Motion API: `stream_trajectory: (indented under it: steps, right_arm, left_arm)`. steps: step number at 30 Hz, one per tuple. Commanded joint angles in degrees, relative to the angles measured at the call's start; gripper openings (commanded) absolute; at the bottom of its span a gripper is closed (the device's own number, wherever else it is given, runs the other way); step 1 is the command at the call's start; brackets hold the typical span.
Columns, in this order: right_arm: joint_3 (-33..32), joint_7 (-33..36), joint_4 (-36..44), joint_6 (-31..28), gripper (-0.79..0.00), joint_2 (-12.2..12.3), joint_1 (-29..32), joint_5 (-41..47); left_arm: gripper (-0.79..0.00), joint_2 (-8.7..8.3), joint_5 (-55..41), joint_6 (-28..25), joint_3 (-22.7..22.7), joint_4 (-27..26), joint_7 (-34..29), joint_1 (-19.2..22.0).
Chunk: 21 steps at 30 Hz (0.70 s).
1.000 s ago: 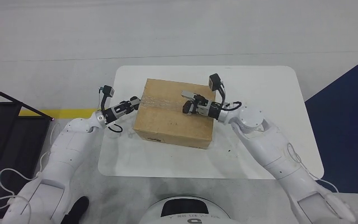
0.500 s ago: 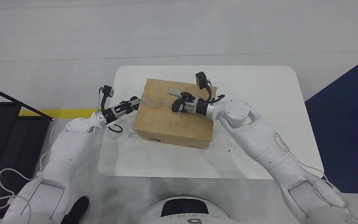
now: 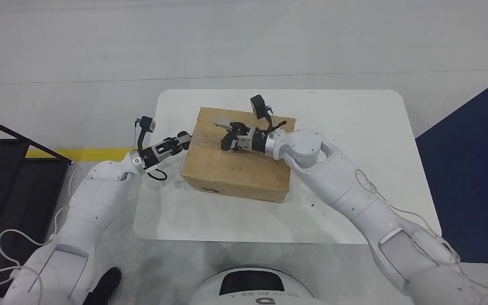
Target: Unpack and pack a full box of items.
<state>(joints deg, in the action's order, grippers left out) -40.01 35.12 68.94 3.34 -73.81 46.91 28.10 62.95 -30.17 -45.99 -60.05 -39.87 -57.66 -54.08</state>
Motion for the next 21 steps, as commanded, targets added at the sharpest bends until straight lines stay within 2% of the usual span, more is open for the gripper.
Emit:
stream_trajectory:
  steps: [1,21]
  right_arm:
    - [0.8,0.0,-0.8,-0.2,0.000,-0.8,-1.0,0.1]
    - [6.1,0.3,-12.7,-3.9,0.000,-8.5,-7.9,4.5]
  left_arm:
    - [-0.785,0.00,0.0,0.0,0.0,0.0,0.0,0.0]
    - [-0.785,0.00,0.0,0.0,0.0,0.0,0.0,0.0]
